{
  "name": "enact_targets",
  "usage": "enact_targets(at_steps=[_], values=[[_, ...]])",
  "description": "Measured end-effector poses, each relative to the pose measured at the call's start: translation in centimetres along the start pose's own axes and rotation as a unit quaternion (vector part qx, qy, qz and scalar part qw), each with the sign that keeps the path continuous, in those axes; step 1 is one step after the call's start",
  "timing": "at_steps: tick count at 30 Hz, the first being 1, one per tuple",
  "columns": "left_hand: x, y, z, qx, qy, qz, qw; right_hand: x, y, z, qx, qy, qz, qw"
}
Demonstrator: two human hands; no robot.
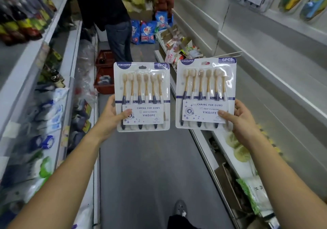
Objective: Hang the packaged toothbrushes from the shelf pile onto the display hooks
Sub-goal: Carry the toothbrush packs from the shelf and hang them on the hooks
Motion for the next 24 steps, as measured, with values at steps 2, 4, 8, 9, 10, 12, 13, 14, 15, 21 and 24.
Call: enact_targets(at_steps=[2, 4, 8, 9, 10, 12, 13, 14, 15, 21, 24], values=[[-1.0, 3.2, 0.6, -0.003, 0.003, 0.008, 1.000, 1.7, 3.0, -0.1, 0.006, 0.010, -0.003, 1.000], [-1.6, 6.2, 0.7, -0.010, 0.004, 0.010, 1.000, 3.4, 5.9, 0.1, 0.015, 0.005, -0.003, 1.000], [-1.6, 11.2, 0.2, -0.025, 0.025, 0.003, 0.999, 5.4, 11.2, 1.0, 0.028, 0.008, 0.005, 1.000], [-1.5, 12.6, 0.0, -0.027, 0.027, 0.004, 0.999, 5.8, 12.5, 1.2, 0.028, 0.011, 0.006, 1.000], [-1.3, 13.9, -0.2, -0.027, 0.026, 0.005, 0.999, 6.1, 13.9, 1.5, 0.027, 0.014, 0.009, 1.000], [-0.7, 16.6, -0.9, -0.029, 0.017, 0.005, 0.999, 6.7, 16.7, 2.2, 0.027, 0.021, 0.014, 0.999], [-0.2, 18.0, -1.4, -0.032, 0.012, 0.003, 0.999, 6.9, 18.2, 2.7, 0.027, 0.022, 0.018, 0.999], [0.1, 19.4, -2.0, -0.036, 0.007, 0.002, 0.999, 7.0, 19.7, 3.2, 0.027, 0.021, 0.022, 0.999], [0.4, 21.0, -2.6, -0.038, 0.004, 0.002, 0.999, 7.2, 21.3, 3.7, 0.026, 0.018, 0.022, 0.999], [1.7, 32.7, -6.3, -0.024, -0.002, 0.026, 0.999, 10.1, 30.9, 7.6, -0.005, 0.009, 0.001, 1.000], [2.0, 38.6, -7.0, 0.002, -0.012, 0.025, 1.000, 11.9, 35.0, 8.8, -0.026, 0.007, 0.005, 1.000]])
Point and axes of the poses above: each hand's wrist, its own y-axis towards the middle knuckle, its own z-axis out of the palm, x = y × z, the point moved 8 cm from there along y, towards the middle knuckle, and after that the axes turned 12 degrees about z, right-handed, at the moved point
